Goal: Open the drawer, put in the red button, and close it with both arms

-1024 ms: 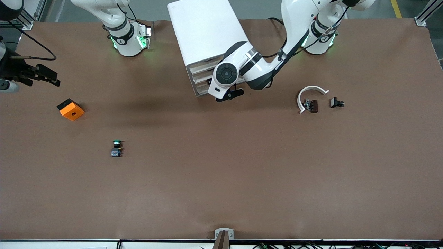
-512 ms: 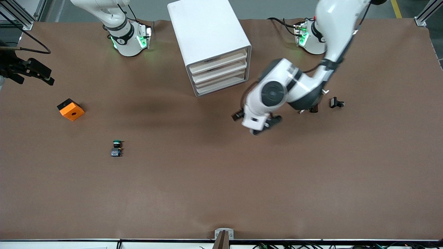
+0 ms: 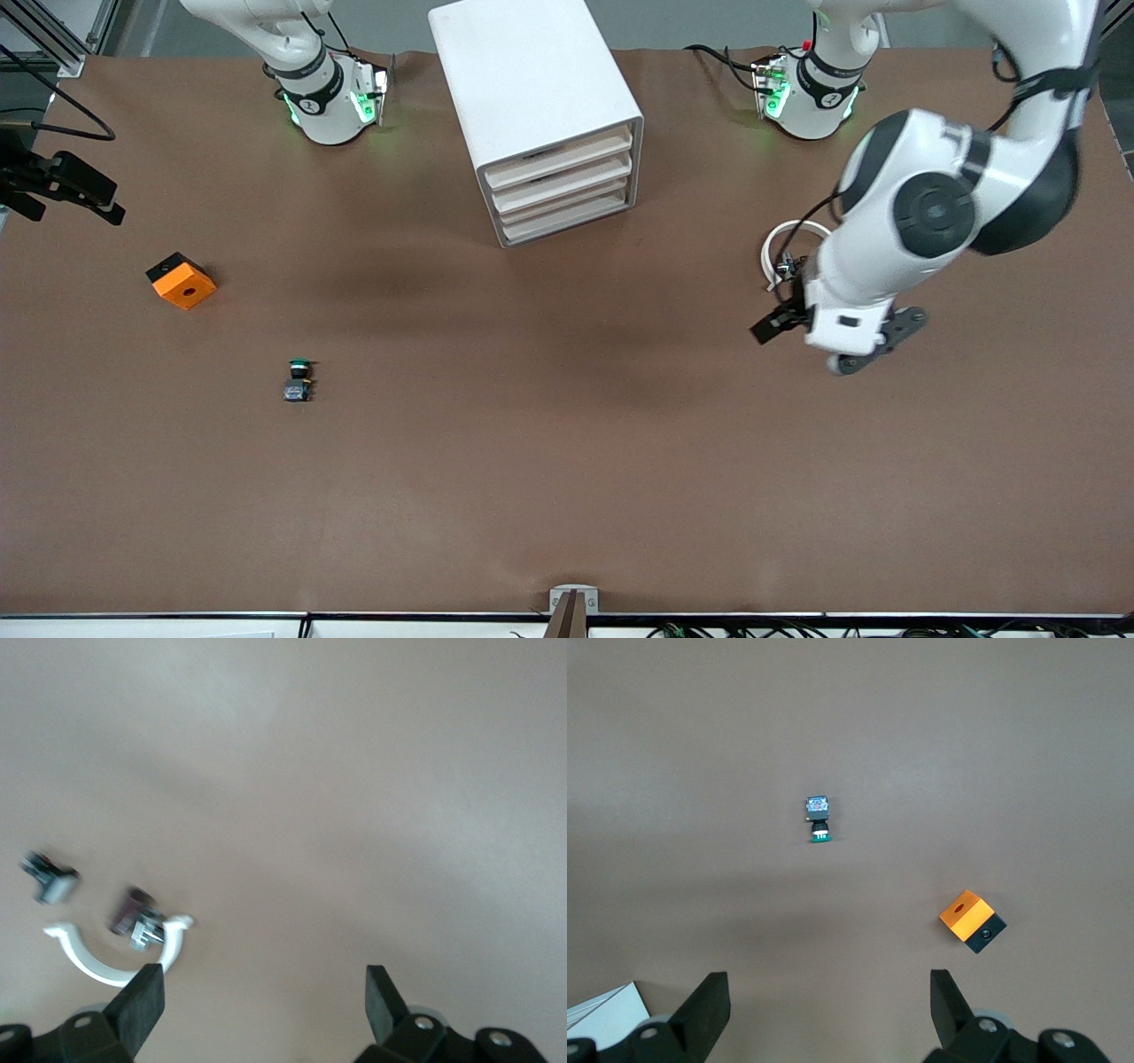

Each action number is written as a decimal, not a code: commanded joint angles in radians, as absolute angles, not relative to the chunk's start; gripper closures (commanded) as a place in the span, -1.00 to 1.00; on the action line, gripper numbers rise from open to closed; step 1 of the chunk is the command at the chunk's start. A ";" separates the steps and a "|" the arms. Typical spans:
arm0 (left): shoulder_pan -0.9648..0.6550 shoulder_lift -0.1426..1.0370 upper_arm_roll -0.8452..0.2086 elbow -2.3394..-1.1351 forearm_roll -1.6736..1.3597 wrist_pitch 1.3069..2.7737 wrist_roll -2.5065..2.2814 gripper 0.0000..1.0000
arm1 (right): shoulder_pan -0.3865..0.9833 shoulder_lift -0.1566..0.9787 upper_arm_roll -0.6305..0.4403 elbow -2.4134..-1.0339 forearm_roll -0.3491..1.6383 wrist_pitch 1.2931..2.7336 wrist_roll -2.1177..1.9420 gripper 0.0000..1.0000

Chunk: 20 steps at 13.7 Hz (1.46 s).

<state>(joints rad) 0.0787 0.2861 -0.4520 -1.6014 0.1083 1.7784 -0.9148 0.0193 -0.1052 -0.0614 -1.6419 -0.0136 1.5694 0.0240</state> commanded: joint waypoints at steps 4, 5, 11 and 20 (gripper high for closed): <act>0.259 0.120 -0.462 -1.628 0.123 1.686 -0.544 -1.00 | 0.020 -0.092 -0.061 -1.605 -0.014 1.551 0.037 -1.00; 0.279 0.092 -0.462 -1.628 0.114 1.672 -0.497 -1.00 | 0.021 -0.092 -0.061 -1.605 -0.014 1.552 0.037 -1.00; 0.125 -0.055 -0.237 -1.640 0.089 1.553 -0.262 -1.00 | 0.021 -0.091 -0.061 -1.595 -0.014 1.554 0.037 -1.00; 0.037 -0.186 -0.114 -1.706 0.012 1.483 -0.132 -1.00 | 0.023 -0.091 -0.061 -1.595 -0.014 1.555 0.037 -1.00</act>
<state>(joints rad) 0.0491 -0.1561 -0.1375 -1.6819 0.0278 1.4966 -0.1676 0.0198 -0.1012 -0.0612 -1.6203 -0.0136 1.5690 0.0246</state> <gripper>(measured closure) 0.000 0.000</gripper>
